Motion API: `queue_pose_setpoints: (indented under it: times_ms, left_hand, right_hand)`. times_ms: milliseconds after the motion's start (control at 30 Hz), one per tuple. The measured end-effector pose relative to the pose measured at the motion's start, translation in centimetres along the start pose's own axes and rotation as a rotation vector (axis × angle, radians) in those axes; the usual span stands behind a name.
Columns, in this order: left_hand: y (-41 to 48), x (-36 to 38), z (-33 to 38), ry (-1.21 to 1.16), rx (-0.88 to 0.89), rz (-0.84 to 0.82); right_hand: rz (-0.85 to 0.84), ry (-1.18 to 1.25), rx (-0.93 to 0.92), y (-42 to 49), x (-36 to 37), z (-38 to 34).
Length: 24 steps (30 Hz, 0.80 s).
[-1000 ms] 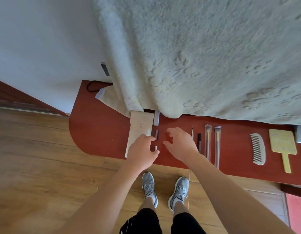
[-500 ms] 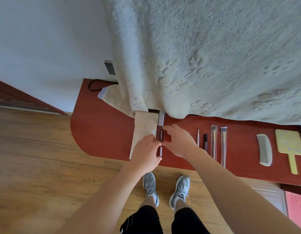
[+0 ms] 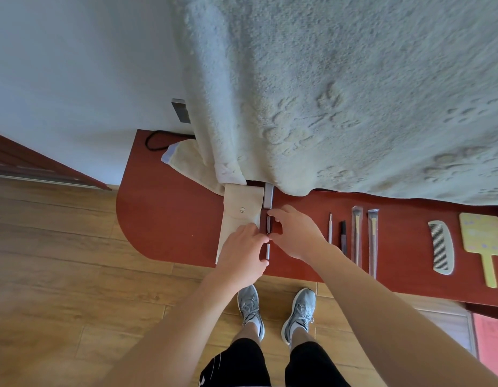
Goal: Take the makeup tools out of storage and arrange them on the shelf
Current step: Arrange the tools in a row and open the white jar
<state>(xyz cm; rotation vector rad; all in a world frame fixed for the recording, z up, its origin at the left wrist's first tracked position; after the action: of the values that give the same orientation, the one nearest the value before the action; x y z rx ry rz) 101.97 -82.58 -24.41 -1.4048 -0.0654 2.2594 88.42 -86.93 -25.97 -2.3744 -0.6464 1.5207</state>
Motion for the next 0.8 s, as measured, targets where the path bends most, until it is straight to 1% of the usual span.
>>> queue_pose_setpoints:
  times_ms: [267,567,800]
  left_hand:
    - [0.1,0.1,-0.1,0.018,0.004,0.006]
    - [0.2,0.3,0.1,0.092,0.025,0.002]
    - [0.5,1.1,1.3,0.109,0.043,-0.011]
  right_hand:
    - [0.005,-0.002,-0.007,0.2,0.1,-0.2]
    - [0.025,-0.013,0.002,-0.2,-0.3,0.6]
    - [0.036,-0.020,0.017,-1.2,-0.9,1.8]
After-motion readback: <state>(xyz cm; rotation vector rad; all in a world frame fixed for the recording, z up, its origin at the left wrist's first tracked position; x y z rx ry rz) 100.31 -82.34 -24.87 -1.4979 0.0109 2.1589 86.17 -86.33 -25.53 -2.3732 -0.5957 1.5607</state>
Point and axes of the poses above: each hand's wrist, its own y-axis towards the middle knuckle, its own x-axis out of the palm, z = x × y, the point moved 4 cm from there along y, towards the middle knuckle, and after that the axes turned 2 degrees about -y, right-handed, at the moved point
